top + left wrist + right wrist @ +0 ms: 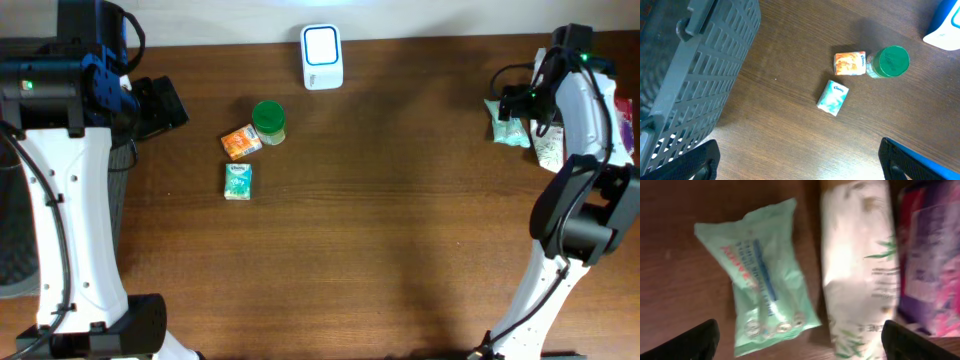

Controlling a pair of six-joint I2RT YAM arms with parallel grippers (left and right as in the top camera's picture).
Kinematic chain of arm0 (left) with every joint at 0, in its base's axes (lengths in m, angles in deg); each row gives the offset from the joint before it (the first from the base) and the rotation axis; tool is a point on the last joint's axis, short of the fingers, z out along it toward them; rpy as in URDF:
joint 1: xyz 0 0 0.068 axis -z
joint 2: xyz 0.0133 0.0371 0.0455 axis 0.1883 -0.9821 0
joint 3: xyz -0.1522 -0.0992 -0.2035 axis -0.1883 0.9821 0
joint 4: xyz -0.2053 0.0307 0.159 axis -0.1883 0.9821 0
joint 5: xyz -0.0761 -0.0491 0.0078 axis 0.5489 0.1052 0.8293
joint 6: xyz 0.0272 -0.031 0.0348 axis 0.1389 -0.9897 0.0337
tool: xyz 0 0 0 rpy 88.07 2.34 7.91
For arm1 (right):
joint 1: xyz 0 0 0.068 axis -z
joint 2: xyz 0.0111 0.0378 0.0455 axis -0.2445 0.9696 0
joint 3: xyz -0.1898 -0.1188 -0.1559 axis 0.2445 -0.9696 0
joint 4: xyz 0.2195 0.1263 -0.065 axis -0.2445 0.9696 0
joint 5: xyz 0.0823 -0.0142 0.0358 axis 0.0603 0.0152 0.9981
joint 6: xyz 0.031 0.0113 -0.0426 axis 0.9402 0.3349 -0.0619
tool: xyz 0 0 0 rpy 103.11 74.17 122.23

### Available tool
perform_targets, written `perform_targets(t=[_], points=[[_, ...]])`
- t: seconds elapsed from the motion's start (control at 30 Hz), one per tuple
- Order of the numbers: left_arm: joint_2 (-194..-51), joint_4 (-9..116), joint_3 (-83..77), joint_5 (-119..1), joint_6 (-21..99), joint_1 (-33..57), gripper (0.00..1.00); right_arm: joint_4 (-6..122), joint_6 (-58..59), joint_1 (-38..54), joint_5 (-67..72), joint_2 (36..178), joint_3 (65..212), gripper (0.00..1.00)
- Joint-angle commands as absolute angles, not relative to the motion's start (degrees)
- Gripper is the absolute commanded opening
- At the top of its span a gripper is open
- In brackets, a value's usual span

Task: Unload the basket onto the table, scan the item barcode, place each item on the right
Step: 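Drop the wipes pack at the table's right side, then reach the right gripper to the green-capped Knorr bottle and grasp it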

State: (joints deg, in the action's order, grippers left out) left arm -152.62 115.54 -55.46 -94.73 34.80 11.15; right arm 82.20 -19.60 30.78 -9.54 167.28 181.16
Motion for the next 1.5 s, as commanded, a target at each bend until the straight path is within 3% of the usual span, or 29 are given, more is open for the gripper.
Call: perform_targets(t=[0.0, 0.1, 0.13, 0.33, 0.53, 0.73, 0.87, 1.0, 1.2, 1.47], points=[[-151.77, 115.58, -55.62, -94.95, 34.45, 11.04, 0.99, 83.38, -18.68, 26.93, -0.82, 163.08, 181.58, 0.99], [-151.77, 115.58, -55.62, -94.95, 34.45, 11.04, 0.99, 88.65, -18.68, 19.28, 27.18, 158.69, 181.56, 0.99], [-151.77, 115.58, -55.62, -94.95, 34.45, 11.04, 0.99, 90.16, -18.68, 16.48, 30.70, 158.97, 181.12, 0.99], [-151.77, 115.58, -55.62, -94.95, 34.45, 11.04, 0.99, 89.68, -18.72, -0.02, 30.88, 159.34, 179.46, 0.99], [-151.77, 115.56, -55.62, -94.95, 34.45, 11.04, 0.99, 69.70, -18.68, -10.66, 25.94, 159.34, 179.46, 0.99], [-151.77, 115.56, -55.62, -94.95, 34.45, 11.04, 0.99, 58.09, -18.55, -11.74, 21.37, 161.07, 179.46, 0.99], [-151.77, 115.56, -55.62, -94.95, 34.45, 11.04, 0.99, 44.23, 11.35, -12.94, 17.65, 167.25, 179.46, 0.99], [-151.77, 115.58, -55.62, -94.95, 34.45, 11.04, 0.99, 44.21, 13.43, -14.23, 17.67, 167.76, 179.46, 0.99], [-151.77, 115.58, -55.62, -94.95, 34.45, 11.04, 0.99, 52.61, 6.31, -15.89, 9.00, 167.82, 179.92, 0.98], [-151.77, 115.58, -55.62, -94.95, 34.45, 11.04, 0.99, 42.53, 2.35, -23.67, -15.18, 172.56, 179.87, 0.99]])
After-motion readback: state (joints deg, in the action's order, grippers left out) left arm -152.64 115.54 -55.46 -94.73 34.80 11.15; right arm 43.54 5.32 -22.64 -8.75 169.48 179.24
